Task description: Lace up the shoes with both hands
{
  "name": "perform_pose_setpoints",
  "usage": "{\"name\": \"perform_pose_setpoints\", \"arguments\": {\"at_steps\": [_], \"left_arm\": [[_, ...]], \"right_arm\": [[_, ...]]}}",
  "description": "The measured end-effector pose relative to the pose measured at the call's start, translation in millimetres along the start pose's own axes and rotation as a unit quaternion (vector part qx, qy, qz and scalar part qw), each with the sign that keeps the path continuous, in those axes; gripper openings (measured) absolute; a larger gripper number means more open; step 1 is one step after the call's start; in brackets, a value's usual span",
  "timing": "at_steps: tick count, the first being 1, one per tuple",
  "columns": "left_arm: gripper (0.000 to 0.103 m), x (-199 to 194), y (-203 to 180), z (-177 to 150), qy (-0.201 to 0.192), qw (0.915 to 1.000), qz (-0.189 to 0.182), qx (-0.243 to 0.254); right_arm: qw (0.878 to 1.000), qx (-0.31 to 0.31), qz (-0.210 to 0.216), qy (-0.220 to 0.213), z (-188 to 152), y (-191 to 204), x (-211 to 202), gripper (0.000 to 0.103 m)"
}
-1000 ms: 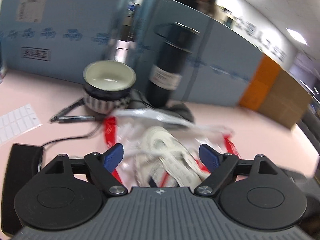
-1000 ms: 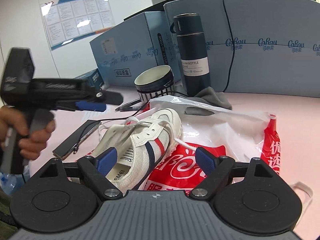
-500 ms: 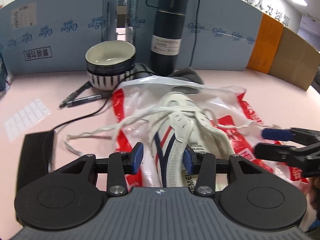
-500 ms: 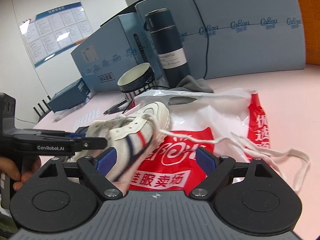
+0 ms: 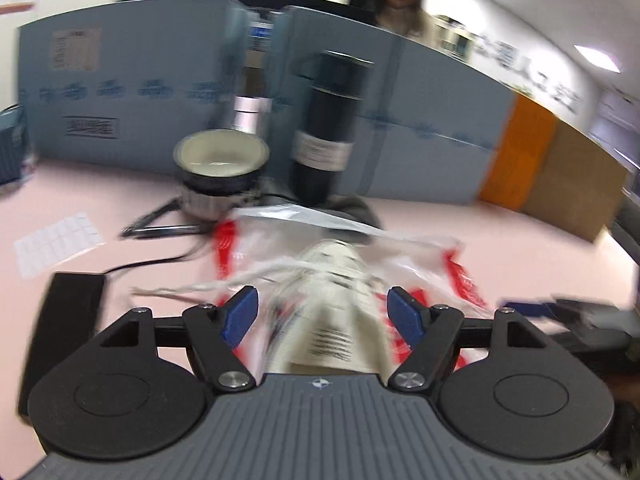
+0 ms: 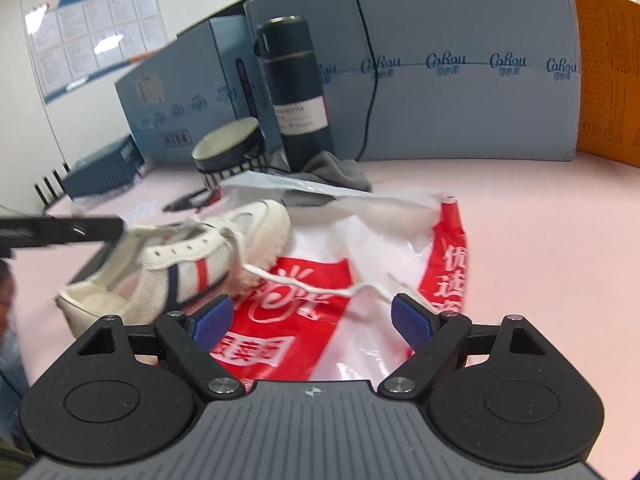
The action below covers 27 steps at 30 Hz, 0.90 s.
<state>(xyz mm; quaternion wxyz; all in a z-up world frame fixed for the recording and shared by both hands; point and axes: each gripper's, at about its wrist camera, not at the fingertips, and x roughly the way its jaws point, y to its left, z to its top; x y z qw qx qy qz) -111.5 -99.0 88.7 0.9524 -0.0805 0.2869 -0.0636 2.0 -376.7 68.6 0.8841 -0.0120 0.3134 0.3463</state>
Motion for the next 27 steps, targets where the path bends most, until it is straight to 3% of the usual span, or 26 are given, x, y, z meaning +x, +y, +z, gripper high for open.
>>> {"name": "perform_pose_setpoints", "arguments": {"at_steps": [4,7,9,10,12,15,19,21,27], "left_arm": [[0.071,8.4,-26.7,-7.1,0.021,0.9968,-0.001,0.077],[0.077,12.3,-37.3,-11.3,0.023,0.9947,0.004,0.101],[0.077,13.0,-38.7,-13.6,0.019,0.9950,0.007,0.097],[0.077,12.8,-39.1,-14.4,0.015,0.9953,0.011,0.095],[0.077,13.0,-39.6,-15.3,0.009,0.9960,0.022,0.086],[0.081,14.1,-39.0,-15.0,0.008,0.9968,0.026,0.076],[0.082,14.0,-42.1,-16.1,0.007,0.9961,0.034,0.081],[0.082,14.2,-42.6,-15.9,0.006,0.9960,0.037,0.081],[0.082,15.0,-41.3,-15.0,0.007,0.9957,0.051,0.077]], "right_arm": [[1.000,-0.027,-0.009,0.005,7.9,-8.3,1.4,0.082],[0.998,-0.052,-0.017,0.014,15.1,-19.5,0.8,0.082],[0.998,-0.058,-0.025,0.017,19.1,-29.5,0.0,0.076],[0.998,-0.055,-0.026,0.022,22.3,-35.2,1.9,0.061],[0.998,-0.051,-0.029,0.034,29.4,-44.7,8.1,0.045],[0.995,-0.078,-0.029,0.060,31.8,-47.2,23.2,0.043],[0.987,-0.131,-0.028,0.092,27.4,-42.9,43.0,0.026],[0.984,-0.145,-0.029,0.094,26.2,-42.0,49.3,0.023],[0.980,-0.168,-0.011,0.105,23.9,-40.4,60.5,0.021]]}}
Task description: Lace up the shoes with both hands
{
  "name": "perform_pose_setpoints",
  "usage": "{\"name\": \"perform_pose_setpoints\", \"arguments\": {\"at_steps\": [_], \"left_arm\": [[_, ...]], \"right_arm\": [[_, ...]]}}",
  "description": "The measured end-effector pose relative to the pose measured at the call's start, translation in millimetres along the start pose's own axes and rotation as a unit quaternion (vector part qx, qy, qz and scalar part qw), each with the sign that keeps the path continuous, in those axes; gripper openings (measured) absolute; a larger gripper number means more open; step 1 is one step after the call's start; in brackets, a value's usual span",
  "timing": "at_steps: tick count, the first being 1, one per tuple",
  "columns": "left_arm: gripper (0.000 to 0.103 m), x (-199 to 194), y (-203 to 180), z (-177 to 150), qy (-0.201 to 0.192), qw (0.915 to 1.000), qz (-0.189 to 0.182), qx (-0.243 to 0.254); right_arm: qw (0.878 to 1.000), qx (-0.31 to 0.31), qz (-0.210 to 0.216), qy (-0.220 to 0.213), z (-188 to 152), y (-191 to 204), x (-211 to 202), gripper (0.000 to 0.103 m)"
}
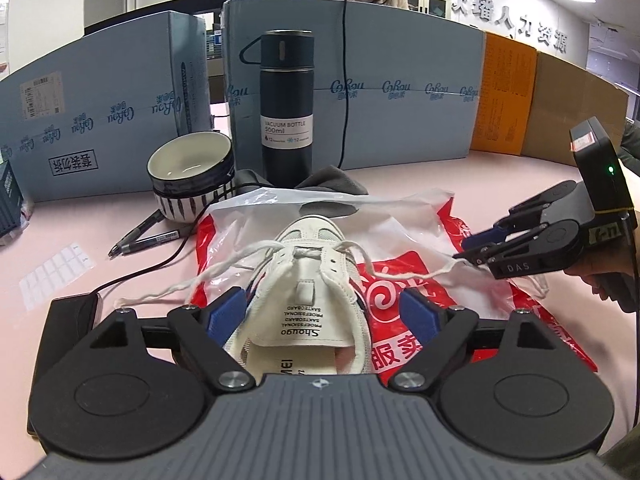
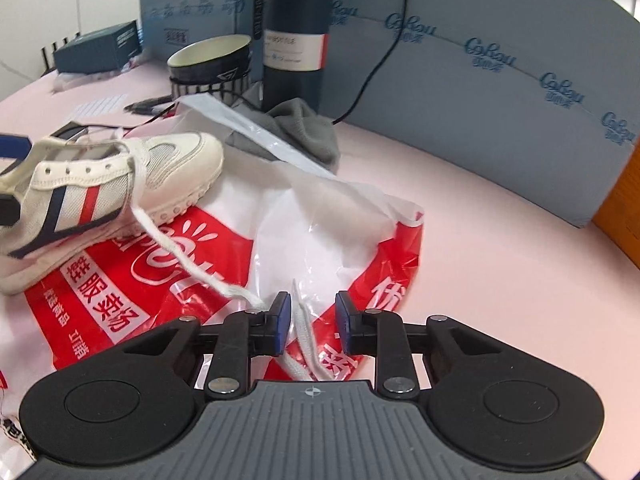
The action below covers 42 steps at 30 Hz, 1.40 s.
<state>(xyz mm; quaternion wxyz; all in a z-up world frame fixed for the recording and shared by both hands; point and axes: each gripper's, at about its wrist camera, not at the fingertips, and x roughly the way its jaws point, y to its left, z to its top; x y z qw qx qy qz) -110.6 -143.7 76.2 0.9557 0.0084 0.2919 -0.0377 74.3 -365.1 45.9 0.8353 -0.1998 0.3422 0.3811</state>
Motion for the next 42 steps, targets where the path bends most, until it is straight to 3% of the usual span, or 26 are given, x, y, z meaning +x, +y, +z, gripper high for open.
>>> {"name": "perform_pose_setpoints", "arguments": {"at_steps": [5,10,13,17,23,39,41,42], "left_arm": [[0.082,1.7,0.3,0.2,0.004,0.9999,0.009,-0.003],[0.082,2.1,0.8,-1.4,0.007,0.9999,0.012,-0.001],[0.082,2.8,3.1,-2.1,0.007,0.9999,0.010,-0.006],[0.082,4.7,6.2,-1.8,0.007,0.9998,0.008,-0.017],[0.082,1.0,3.7,-3.5,0.004,1.0000,0.005,-0.007],[0.082,-3.7,-1.6,-9.3,0.012,0.9997,0.021,0.002],[0.082,-4.8,-1.1,-9.7,0.012,0.9997,0.021,0.001],[0.082,-5.5,-0.9,-9.8,0.011,0.9997,0.022,0.000]], "right_arm": [[1.000,0.008,0.024,0.004,-2.1,-0.1,4.4,0.003],[0.996,0.026,0.012,-0.081,4.1,2.2,-31.8,0.003],[0.991,0.022,0.049,-0.119,9.0,12.7,-58.1,0.003],[0.991,-0.024,0.097,-0.087,5.6,43.1,-52.9,0.003],[0.994,-0.038,0.091,-0.039,-10.6,65.1,-19.9,0.003],[0.992,-0.034,0.114,-0.043,-21.4,62.9,-9.6,0.011],[0.991,-0.033,0.118,-0.045,-21.1,62.6,-8.9,0.010],[0.991,-0.029,0.121,-0.045,-21.0,62.0,-8.6,0.004]]}}
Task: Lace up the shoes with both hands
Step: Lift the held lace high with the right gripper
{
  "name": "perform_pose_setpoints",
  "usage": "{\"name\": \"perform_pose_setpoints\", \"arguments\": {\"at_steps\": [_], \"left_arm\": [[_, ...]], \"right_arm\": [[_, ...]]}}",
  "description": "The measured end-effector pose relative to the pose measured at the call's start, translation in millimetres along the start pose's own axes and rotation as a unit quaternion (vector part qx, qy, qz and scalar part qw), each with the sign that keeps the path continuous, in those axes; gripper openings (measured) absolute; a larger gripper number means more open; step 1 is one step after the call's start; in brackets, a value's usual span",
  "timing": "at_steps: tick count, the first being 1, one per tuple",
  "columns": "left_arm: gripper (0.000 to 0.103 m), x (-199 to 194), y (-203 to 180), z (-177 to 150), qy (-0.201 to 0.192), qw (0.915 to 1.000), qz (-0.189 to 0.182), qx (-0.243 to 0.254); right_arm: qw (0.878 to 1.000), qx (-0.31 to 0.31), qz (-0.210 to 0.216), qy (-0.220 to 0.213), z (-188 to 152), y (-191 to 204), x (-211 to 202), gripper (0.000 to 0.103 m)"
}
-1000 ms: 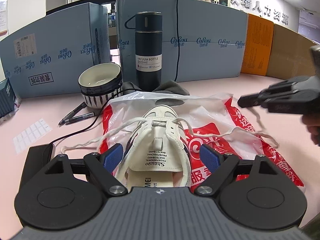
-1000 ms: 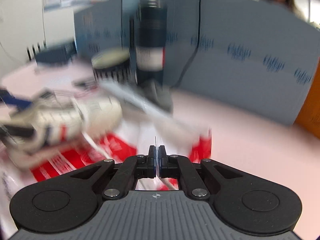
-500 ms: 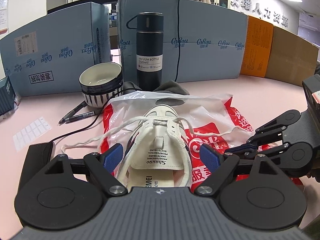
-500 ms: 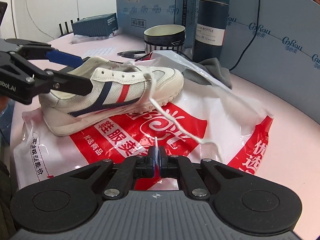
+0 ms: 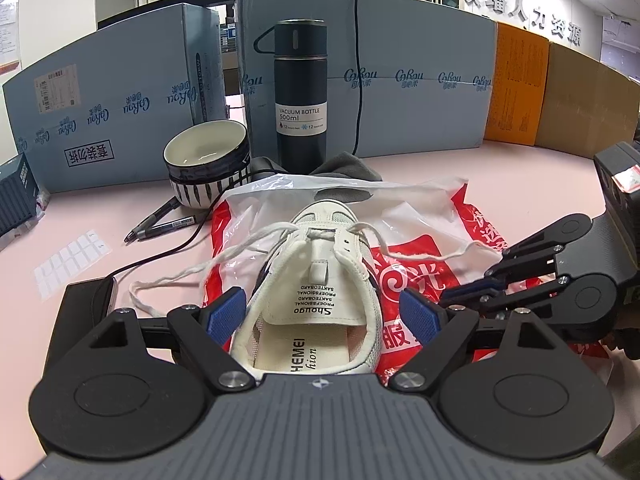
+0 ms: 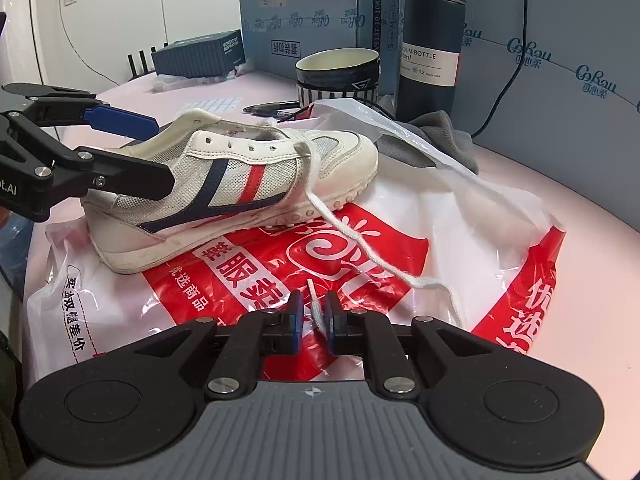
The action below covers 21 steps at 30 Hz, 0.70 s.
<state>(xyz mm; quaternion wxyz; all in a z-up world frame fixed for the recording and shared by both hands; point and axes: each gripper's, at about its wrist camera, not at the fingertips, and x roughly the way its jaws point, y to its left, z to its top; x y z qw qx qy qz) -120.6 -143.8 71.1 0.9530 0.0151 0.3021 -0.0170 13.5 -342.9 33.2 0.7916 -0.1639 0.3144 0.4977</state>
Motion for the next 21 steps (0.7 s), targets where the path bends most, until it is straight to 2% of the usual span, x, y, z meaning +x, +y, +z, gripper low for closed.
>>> {"name": "perform_pose_setpoints", "arguments": {"at_steps": [3,7,10,12,15,16,18,21], "left_arm": [[0.082,-3.5,2.0,1.1,-0.008,1.0000,-0.001,-0.003],[0.082,-7.3,10.6,5.7,-0.027,0.9995,-0.001,-0.015],[0.082,-5.8,21.8,11.3,-0.035,0.9991,0.006,-0.022],[0.082,-2.9,29.2,15.0,-0.035,0.9992,0.007,-0.019],[0.082,4.0,35.8,20.1,-0.028,0.9994,0.008,0.016],[0.082,7.9,36.6,21.0,-0.022,0.9991,0.007,0.035],[0.082,16.2,36.7,20.7,-0.012,0.9972,0.001,0.074],[0.081,26.3,35.3,19.8,-0.003,0.9928,-0.019,0.118]], "right_arm": [[1.000,0.016,0.010,-0.001,0.8,-3.3,-0.3,0.003],[0.996,0.082,0.040,-0.018,5.2,-16.4,-10.7,0.003],[0.985,0.144,0.081,-0.045,11.1,-27.3,-22.4,0.003],[0.973,0.190,0.112,-0.064,15.5,-34.9,-29.5,0.003],[0.941,0.274,0.170,-0.098,23.3,-47.2,-38.0,0.003],[0.924,0.311,0.194,-0.111,25.3,-52.8,-40.0,0.003],[0.877,0.390,0.242,-0.141,28.7,-64.9,-43.2,0.003],[0.809,0.476,0.289,-0.185,37.2,-78.4,-47.7,0.003]]}}
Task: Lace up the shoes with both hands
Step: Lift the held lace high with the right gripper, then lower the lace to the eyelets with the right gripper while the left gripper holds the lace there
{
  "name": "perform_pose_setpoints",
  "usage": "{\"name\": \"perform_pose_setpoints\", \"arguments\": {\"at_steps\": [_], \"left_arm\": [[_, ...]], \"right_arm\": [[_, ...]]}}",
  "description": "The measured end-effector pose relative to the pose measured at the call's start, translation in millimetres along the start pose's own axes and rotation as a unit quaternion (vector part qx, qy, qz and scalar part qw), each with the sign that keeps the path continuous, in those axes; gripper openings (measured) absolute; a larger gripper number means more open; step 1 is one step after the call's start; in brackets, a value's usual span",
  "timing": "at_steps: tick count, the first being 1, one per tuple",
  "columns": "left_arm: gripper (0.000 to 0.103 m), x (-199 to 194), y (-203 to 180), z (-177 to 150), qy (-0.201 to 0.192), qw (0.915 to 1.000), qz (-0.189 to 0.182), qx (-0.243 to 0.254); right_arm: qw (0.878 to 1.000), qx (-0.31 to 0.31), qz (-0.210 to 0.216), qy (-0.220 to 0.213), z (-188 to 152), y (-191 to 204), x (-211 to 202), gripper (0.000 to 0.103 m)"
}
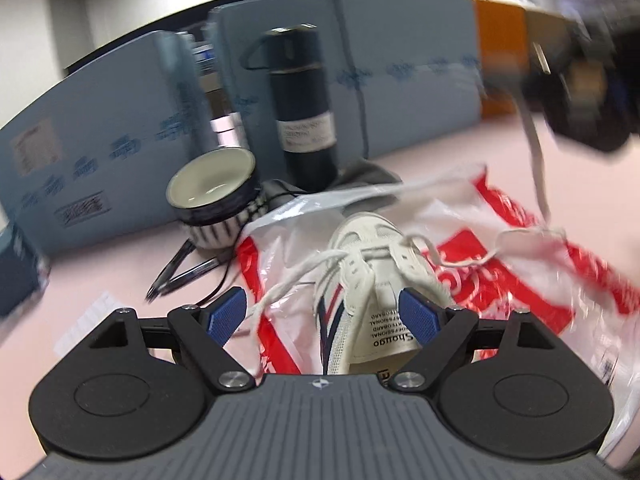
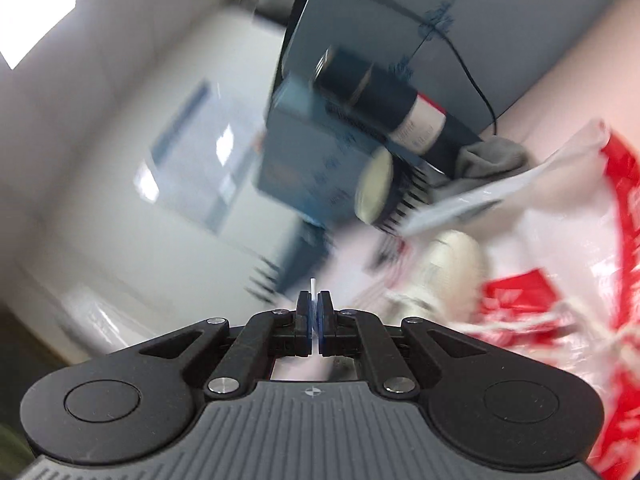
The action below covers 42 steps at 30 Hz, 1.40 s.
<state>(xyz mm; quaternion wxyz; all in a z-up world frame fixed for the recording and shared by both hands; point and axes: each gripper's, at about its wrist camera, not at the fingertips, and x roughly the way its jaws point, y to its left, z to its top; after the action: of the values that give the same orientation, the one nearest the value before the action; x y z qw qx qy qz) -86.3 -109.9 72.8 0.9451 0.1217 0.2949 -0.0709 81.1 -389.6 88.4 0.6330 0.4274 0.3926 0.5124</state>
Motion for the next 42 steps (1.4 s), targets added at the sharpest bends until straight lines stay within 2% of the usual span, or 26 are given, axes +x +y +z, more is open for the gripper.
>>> {"name": "perform_pose_setpoints", "arguments": {"at_steps": [3,4,5,9,12,15,16,17,19,22,24,26,28,31,37,42], "left_arm": [[0.074,5.7,-1.2,2.6,-0.004,0.9994,-0.027,0.023],[0.066,7.4,-1.5,3.6,-0.006,0.9989,-0.035,0.029],[0.059,9.6,-1.5,4.2,-0.004,0.9985,-0.043,0.033],[0.047,16.7,3.9,3.8,-0.004,0.9974,-0.068,0.026],[0.044,23.3,7.8,0.9,0.000,0.9969,-0.077,0.021],[0.039,30.3,12.1,-1.8,0.003,0.9962,-0.086,0.013],[0.026,31.9,14.0,-1.9,0.002,0.9957,-0.092,0.008],[0.018,32.9,16.3,-1.4,0.001,0.9953,-0.097,0.003],[0.014,34.0,20.9,-0.4,-0.002,0.9942,-0.107,-0.007],[0.014,35.8,29.9,0.0,0.002,0.9915,-0.126,-0.034],[0.014,39.1,39.4,-0.9,0.009,0.9865,-0.144,-0.078],[0.014,42.6,49.6,-2.3,0.017,0.9783,-0.162,-0.128],[0.014,46.4,59.8,-6.9,0.021,0.9667,-0.179,-0.182],[0.014,50.6,70.2,-13.7,0.024,0.9510,-0.196,-0.238],[0.015,54.1,75.6,-18.0,0.030,0.9376,-0.208,-0.277],[0.018,56.5,78.0,-18.6,0.038,0.9331,-0.208,-0.291]], "right_arm": [[0.997,0.044,0.046,-0.032,17.4,14.3,2.2,0.003],[0.997,0.042,0.056,-0.038,23.8,22.7,3.5,0.003],[0.996,0.036,0.063,-0.043,30.4,32.4,5.1,0.003],[0.995,-0.038,0.078,-0.052,52.1,75.4,11.8,0.004],[0.991,-0.113,0.042,-0.051,52.6,93.4,17.6,0.005],[0.990,-0.133,0.009,-0.045,40.7,82.9,28.8,0.005],[0.990,-0.134,-0.004,-0.040,34.7,73.3,34.1,0.005],[0.990,-0.132,-0.017,-0.038,29.3,63.4,38.1,0.005],[0.991,-0.122,-0.044,-0.035,17.5,41.3,45.8,0.005],[0.987,-0.134,-0.091,-0.020,-1.3,20.3,56.2,0.005],[0.981,-0.150,-0.121,-0.008,-13.8,9.3,63.8,0.005],[0.978,-0.158,-0.137,0.003,-22.2,2.7,70.0,0.005],[0.977,-0.160,-0.141,0.012,-33.8,-9.0,69.8,0.005],[0.974,-0.167,-0.150,0.030,-39.6,-14.6,76.8,0.005],[0.971,-0.171,-0.159,0.044,-41.4,-21.8,80.7,0.005],[0.973,-0.158,-0.165,0.040,-41.0,-28.2,78.3,0.005]]}}
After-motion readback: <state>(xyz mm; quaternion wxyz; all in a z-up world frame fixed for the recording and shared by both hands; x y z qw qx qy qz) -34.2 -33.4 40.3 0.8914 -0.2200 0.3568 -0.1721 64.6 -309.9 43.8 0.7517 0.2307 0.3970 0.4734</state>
